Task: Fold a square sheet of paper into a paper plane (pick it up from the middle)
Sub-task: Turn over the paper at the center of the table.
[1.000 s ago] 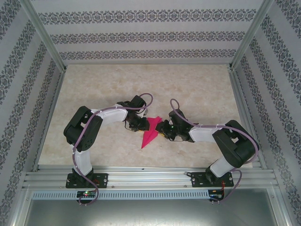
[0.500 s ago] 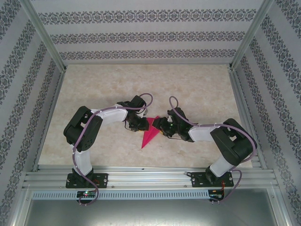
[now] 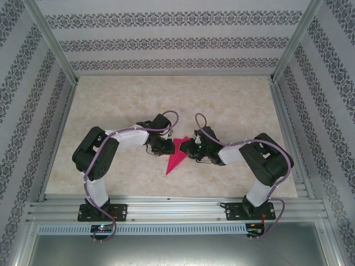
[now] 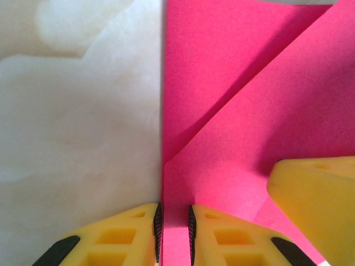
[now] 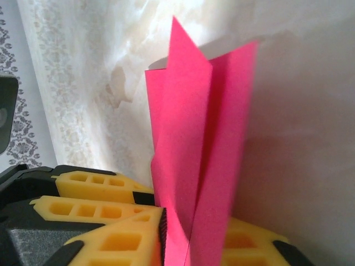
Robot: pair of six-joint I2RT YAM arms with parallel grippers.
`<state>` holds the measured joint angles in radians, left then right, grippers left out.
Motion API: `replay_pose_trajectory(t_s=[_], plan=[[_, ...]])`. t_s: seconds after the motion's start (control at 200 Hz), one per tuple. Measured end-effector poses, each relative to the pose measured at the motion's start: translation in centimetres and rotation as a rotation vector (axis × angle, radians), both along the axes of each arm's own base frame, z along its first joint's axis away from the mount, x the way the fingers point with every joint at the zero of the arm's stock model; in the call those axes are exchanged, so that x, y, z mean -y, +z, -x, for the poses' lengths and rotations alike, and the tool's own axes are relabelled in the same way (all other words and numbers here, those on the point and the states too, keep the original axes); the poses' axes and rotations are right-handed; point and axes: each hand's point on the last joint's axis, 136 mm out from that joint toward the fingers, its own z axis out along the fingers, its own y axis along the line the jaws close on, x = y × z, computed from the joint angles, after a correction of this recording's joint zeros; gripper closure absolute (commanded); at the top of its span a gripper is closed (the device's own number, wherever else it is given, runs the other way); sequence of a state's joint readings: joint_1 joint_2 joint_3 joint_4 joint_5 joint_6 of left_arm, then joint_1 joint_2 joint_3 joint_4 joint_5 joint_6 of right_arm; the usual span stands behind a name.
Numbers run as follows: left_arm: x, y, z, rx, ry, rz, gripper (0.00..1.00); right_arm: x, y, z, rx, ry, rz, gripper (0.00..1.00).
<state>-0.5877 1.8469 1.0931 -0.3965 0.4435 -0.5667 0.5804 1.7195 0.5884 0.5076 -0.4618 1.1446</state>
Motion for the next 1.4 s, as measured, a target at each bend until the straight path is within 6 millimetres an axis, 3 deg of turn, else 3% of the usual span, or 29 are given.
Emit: replay_pose_trajectory(t_s=[0.155,0.34,0.535,0.679,0.919,1.029,1.159,1.304,1.399], plan=[[-0.5,1.0,0.1,0.033,0.017,-0.004,0.76,-0.1,0.4,-0.3,0.019,0.008,0.001,0.94],[-2.4,4.5,0.0,0.161,0.074,-0.013,0.73,0.7,2.1,-0.8,0.053,0.036,0.055,0.96],[-5.1,7.8,0.1,0.301,0.16,-0.021,0.7,1.8,8.3,-1.7,0.207,0.077,0.157,0.97],[-7.2,9.2,0.0,0.381,0.238,-0.045,0.67,4.0,12.7,-2.0,0.312,0.077,0.301,0.97],[-10.5,10.0,0.3,0.465,0.372,-0.07,0.64,8.4,18.1,-1.8,0.373,0.097,0.668,0.93],[-11.8,10.3,0.3,0.49,0.425,-0.086,0.64,9.3,19.8,-0.9,0.381,0.123,0.851,0.93],[-13.6,11.4,0.4,0.54,0.506,-0.09,0.6,9.5,18.6,-0.8,0.329,0.189,1.089,0.93],[-15.9,11.9,1.2,0.571,0.587,-0.119,0.6,8.7,14.4,-2.0,0.213,0.316,1.362,0.92],[-17.2,12.4,1.8,0.59,0.634,-0.135,0.59,7.3,11.1,-2.6,0.151,0.392,1.447,0.92]])
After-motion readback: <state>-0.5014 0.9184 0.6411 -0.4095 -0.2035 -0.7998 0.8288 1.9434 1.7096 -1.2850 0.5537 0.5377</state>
